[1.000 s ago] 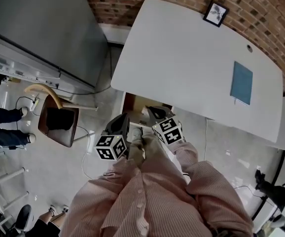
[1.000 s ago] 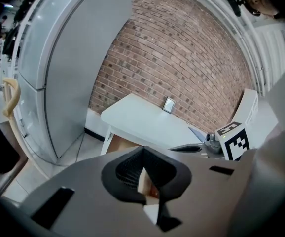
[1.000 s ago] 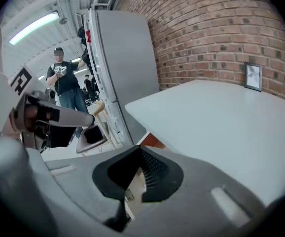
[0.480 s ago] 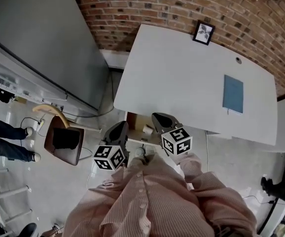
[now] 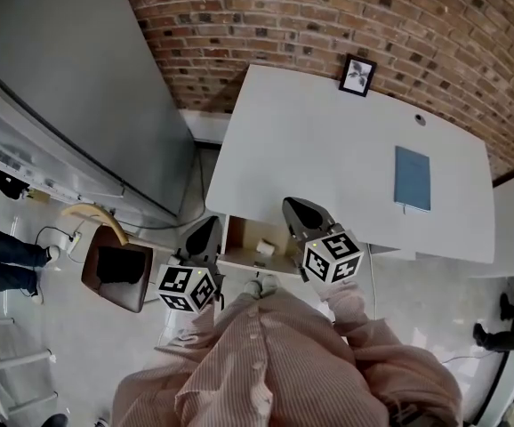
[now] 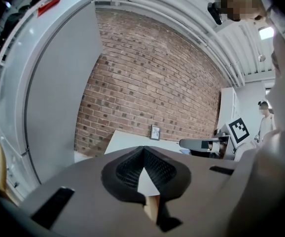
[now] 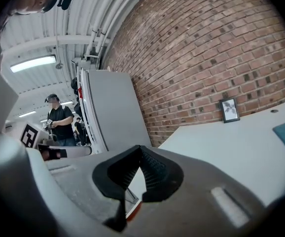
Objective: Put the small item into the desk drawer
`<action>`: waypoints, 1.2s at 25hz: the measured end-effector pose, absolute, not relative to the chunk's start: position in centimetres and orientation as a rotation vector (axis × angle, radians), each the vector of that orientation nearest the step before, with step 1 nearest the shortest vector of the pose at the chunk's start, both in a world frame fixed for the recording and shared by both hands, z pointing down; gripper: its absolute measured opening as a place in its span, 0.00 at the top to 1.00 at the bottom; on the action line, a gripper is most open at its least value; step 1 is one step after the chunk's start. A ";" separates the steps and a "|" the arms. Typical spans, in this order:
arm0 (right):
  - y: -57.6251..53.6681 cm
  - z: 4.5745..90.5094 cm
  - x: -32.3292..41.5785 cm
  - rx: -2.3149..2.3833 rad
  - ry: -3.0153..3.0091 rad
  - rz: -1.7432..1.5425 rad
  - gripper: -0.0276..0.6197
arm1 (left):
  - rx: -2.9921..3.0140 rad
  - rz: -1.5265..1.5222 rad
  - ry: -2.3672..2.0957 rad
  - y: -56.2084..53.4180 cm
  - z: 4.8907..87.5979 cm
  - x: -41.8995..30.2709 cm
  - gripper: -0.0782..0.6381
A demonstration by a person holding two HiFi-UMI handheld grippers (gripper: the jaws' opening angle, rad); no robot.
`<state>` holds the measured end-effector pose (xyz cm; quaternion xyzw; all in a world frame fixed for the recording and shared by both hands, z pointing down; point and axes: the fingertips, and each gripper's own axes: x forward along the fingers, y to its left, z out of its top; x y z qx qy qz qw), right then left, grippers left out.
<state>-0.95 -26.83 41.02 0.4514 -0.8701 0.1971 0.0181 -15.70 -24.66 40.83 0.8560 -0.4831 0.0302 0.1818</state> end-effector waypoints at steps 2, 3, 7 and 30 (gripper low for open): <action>-27.0 40.0 -0.7 1.412 -2.722 0.598 0.95 | 2.434 0.080 -1.383 -24.8 40.1 -16.0 0.89; -27.2 39.6 -0.6 1.415 -2.732 0.589 0.95 | 2.445 0.075 -1.393 -25.0 39.6 -16.2 0.89; -27.8 37.6 0.0 1.440 -2.763 0.538 0.95 | 2.481 0.045 -1.437 -25.6 37.7 -17.0 0.89; -29.2 33.4 1.8 1.544 -2.783 0.350 0.95 | 2.533 -0.039 -1.639 -27.1 32.8 -20.8 0.89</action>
